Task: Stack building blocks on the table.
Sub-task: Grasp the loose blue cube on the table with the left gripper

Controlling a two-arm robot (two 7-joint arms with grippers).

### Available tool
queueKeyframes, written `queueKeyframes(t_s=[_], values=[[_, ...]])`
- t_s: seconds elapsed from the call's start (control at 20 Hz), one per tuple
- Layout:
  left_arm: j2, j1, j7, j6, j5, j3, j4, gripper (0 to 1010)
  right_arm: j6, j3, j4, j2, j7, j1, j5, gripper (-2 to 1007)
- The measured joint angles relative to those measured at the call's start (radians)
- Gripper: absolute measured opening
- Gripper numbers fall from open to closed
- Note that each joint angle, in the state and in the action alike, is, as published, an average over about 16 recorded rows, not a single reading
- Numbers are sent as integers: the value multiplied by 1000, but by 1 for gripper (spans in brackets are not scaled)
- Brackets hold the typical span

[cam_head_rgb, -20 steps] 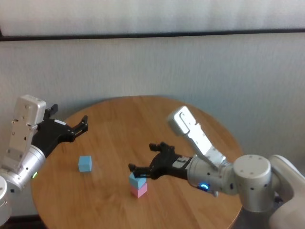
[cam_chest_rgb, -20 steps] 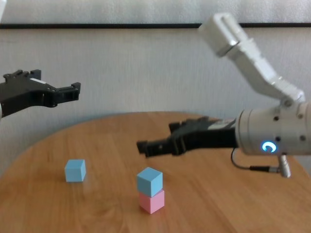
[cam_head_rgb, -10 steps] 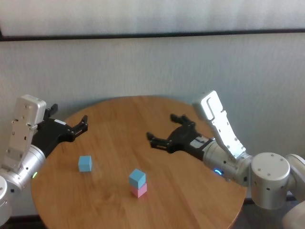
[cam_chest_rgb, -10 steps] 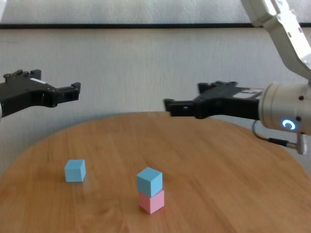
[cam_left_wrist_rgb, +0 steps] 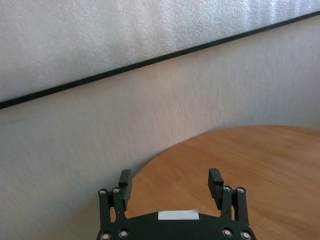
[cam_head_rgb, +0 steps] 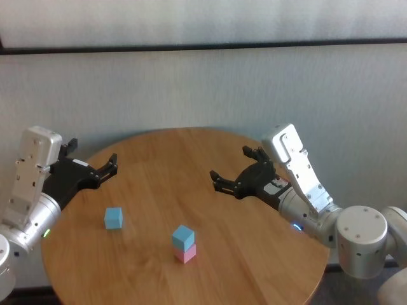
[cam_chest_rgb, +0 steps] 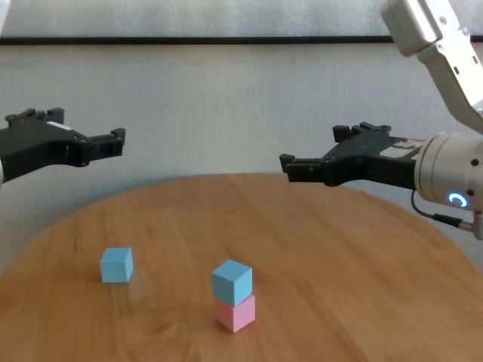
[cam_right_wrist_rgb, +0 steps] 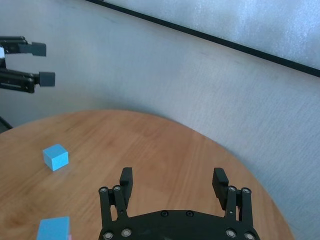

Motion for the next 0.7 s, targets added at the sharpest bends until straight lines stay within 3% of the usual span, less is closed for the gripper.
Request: queueKeyframes(t_s=[0.7], values=[[-64, 50, -16, 179, -49, -6, -64, 999, 14, -3, -3, -2, 12, 1, 9, 1005]])
